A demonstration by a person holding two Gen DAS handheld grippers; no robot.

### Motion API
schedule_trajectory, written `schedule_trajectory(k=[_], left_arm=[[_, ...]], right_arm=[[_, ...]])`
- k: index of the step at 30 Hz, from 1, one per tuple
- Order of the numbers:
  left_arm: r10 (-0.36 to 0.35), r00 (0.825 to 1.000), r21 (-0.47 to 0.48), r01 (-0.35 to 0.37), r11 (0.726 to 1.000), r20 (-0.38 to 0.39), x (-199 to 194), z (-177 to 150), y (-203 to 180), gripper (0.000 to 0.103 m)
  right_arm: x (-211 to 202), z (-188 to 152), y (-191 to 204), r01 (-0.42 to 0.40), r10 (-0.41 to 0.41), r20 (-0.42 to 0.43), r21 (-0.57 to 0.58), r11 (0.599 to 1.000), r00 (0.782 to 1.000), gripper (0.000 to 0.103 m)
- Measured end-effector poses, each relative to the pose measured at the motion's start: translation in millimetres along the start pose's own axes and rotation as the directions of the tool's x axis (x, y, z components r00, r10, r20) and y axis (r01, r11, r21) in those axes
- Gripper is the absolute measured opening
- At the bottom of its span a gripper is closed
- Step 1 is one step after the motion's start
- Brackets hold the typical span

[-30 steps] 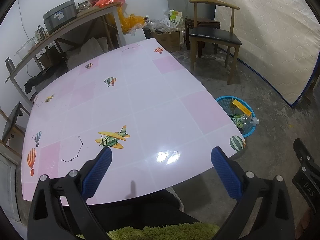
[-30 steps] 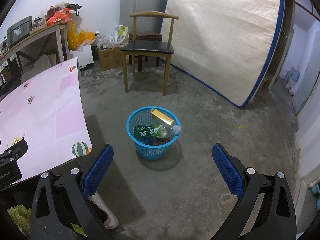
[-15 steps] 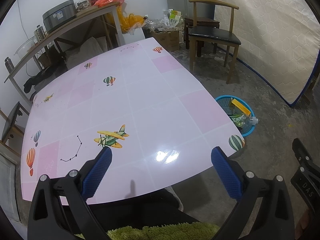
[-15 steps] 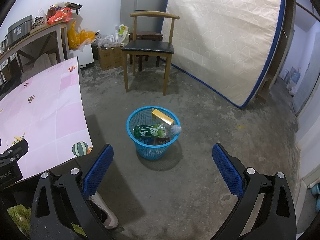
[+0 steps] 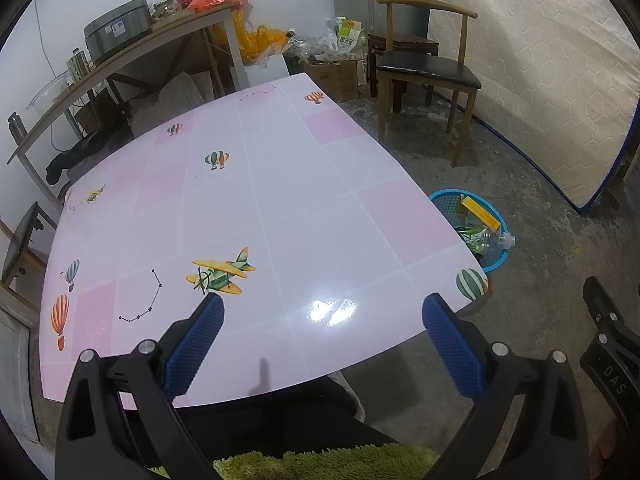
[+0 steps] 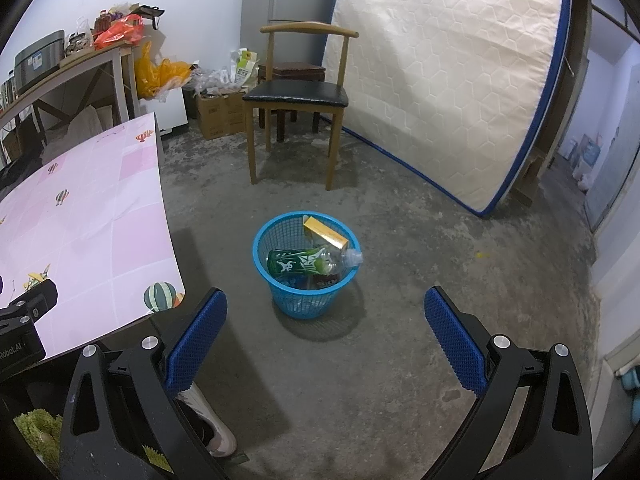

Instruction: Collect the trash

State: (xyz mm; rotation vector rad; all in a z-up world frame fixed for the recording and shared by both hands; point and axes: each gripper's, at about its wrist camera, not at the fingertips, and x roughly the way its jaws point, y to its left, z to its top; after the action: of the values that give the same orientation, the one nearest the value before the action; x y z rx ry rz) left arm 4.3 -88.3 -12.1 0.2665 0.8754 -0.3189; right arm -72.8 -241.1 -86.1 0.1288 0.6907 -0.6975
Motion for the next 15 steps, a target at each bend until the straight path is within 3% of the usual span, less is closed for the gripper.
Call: schedule_trajectory(k=[15], left_arm=[[-0.01, 1.0, 0.0, 0.01, 1.0, -0.007, 1.3, -1.1, -1.6, 0.097]], right_arm=[[0.5, 0.6, -0.2, 0.001, -0.001, 0.0, 0.0, 1.0, 1.0, 0.095]])
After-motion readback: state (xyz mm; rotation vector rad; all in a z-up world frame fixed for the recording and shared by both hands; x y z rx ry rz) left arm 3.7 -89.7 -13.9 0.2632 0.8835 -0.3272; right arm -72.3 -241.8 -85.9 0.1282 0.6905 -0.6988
